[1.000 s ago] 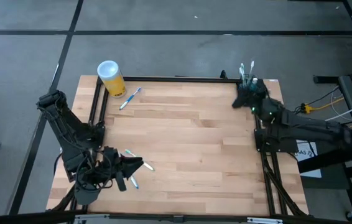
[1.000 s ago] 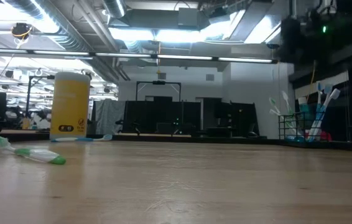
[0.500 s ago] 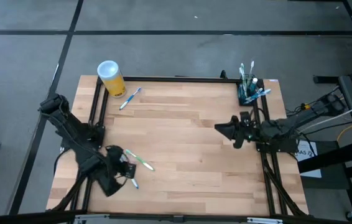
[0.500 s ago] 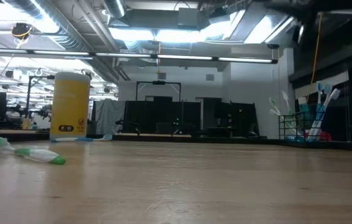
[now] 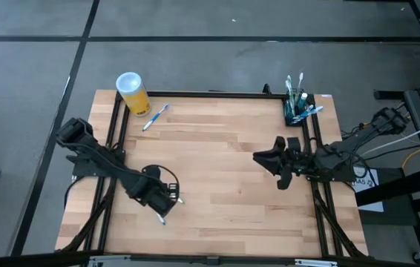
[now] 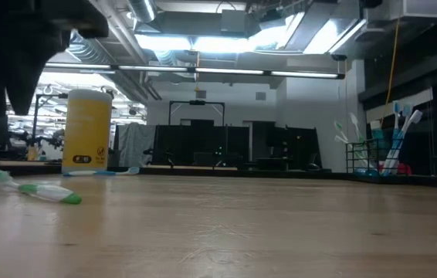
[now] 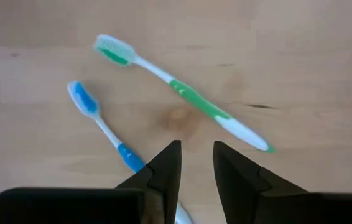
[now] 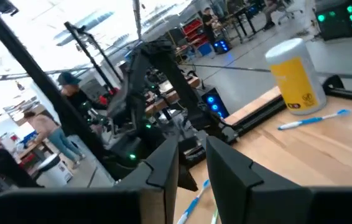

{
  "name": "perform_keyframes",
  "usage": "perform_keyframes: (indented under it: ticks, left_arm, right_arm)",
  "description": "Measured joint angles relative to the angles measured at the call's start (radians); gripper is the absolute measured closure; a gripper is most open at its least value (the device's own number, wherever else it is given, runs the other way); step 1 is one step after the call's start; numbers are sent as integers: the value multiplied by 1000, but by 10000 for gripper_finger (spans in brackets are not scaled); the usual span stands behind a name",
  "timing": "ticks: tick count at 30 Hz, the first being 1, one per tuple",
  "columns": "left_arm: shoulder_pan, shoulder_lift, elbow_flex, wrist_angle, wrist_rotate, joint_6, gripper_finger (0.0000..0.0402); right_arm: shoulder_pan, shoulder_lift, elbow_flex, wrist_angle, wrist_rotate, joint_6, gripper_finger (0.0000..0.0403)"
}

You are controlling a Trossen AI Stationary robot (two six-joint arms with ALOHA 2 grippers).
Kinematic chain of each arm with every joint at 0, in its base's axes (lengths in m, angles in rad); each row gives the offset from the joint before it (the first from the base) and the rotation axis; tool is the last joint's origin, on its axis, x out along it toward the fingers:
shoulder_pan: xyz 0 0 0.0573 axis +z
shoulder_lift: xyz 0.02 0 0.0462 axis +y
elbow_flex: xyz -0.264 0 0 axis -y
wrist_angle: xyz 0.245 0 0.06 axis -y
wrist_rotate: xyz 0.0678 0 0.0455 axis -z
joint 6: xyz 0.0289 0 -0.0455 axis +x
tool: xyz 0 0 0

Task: Pick & Place toothbrushing station
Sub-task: Put the green toothbrush into the mesh organizer

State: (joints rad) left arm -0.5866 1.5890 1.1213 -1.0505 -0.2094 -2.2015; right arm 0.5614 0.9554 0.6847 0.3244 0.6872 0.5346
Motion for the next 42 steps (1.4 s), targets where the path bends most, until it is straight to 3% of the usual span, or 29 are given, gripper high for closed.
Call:
perform_keyframes:
  ticks: [9, 14, 21, 38, 42]
  left_arm:
    - [90, 75, 0, 124, 6, 16, 295]
    - [122, 125, 0, 140, 93, 21, 283]
    - [125, 165, 0, 179, 129, 16, 281]
    - [179, 243, 5, 289, 124, 16, 281]
    - [179, 243, 36, 236, 120, 15, 281]
  right_arm:
    - [63, -1, 20, -1, 40, -53, 317]
    - [87, -1, 20, 8, 47, -52, 317]
    - [123, -2, 20, 12, 84, -59, 317]
    - [182, -3, 20, 12, 83, -78, 317]
    - [190, -3, 20, 12, 83, -78, 317]
